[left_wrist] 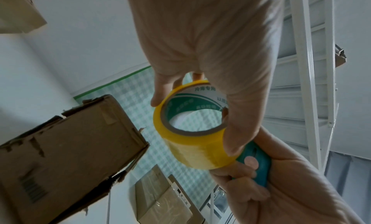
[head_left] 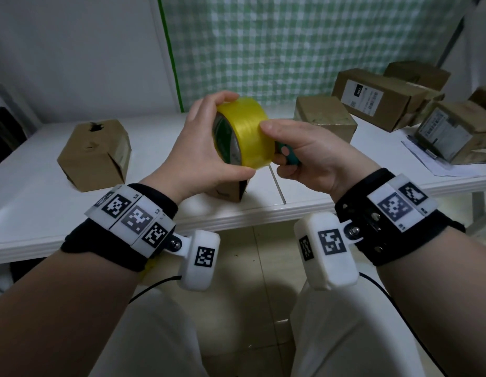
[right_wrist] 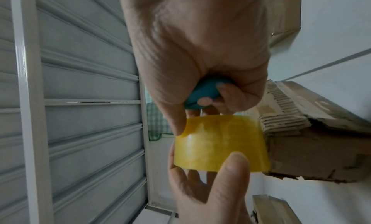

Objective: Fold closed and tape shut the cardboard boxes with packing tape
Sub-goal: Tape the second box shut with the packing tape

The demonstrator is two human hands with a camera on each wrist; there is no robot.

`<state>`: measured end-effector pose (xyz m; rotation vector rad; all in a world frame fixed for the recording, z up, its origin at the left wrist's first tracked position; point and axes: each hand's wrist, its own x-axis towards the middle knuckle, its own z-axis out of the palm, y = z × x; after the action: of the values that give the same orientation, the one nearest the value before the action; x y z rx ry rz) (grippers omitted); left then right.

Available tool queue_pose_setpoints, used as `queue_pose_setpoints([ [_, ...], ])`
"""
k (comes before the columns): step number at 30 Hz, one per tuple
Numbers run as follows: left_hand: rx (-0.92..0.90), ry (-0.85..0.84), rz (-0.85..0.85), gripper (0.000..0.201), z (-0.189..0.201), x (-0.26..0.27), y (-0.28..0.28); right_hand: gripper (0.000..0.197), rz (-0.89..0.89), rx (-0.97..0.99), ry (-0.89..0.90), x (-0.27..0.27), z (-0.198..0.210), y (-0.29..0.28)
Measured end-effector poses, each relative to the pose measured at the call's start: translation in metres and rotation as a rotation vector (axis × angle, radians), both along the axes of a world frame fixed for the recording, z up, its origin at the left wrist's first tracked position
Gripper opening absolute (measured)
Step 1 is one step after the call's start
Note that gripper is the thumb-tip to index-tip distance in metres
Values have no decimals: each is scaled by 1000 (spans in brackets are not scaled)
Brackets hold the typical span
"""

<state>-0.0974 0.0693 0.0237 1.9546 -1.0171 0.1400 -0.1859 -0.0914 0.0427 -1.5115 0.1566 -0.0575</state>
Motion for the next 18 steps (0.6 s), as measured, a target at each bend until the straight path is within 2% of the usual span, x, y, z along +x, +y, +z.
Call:
queue_pose_setpoints([
  [4, -84, 56, 15, 94, -2, -1, 1, 24, -9, -83, 27, -2, -1, -3],
  [8, -81, 71, 31, 95, -2, -3, 1, 13, 20, -50, 14, -4, -1, -1],
  [15, 50, 35, 51, 104, 3, 2, 0, 19, -19, -28, -26, -3, -3, 2],
  [18, 78, 30, 49, 101, 7, 6, 1, 21, -47, -127, -38, -2, -3, 3],
])
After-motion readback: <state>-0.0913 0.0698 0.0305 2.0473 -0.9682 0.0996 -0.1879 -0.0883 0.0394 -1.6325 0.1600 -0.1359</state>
